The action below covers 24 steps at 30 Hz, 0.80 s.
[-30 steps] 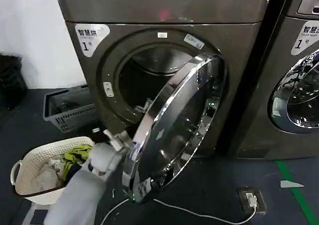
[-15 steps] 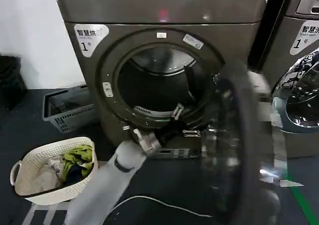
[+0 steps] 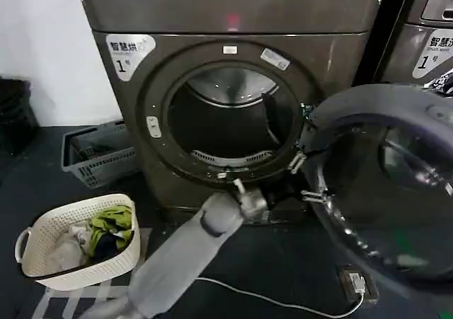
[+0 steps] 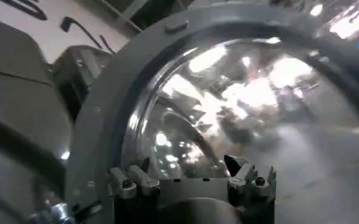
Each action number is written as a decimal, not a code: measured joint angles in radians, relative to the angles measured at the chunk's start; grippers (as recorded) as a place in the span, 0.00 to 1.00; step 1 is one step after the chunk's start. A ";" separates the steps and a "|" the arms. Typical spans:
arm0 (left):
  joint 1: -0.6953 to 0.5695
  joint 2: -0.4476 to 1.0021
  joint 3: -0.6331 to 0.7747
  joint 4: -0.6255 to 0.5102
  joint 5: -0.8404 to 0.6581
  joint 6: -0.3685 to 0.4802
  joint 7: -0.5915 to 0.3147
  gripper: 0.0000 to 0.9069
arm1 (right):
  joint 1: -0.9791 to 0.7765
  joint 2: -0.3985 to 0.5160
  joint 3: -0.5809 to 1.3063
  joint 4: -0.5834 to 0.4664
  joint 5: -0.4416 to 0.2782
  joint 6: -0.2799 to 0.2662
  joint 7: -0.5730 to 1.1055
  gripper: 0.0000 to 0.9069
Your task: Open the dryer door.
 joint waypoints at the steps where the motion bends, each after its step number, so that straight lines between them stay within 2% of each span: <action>1: -0.011 -0.009 0.008 0.013 0.004 -0.002 0.000 1.00 | -0.001 0.002 0.001 0.000 0.002 0.003 -0.003 1.00; 13: -0.070 -0.119 0.050 0.140 0.026 -0.009 0.006 1.00 | -0.008 0.014 0.010 -0.005 0.023 0.041 -0.027 1.00; 19: -0.058 -0.120 0.052 0.138 0.028 0.011 0.006 1.00 | -0.004 0.007 0.007 -0.006 0.023 0.047 -0.035 1.00; 24: -0.024 -0.083 0.049 0.094 0.059 0.032 0.020 1.00 | 0.003 0.002 -0.004 0.000 0.028 0.051 -0.042 1.00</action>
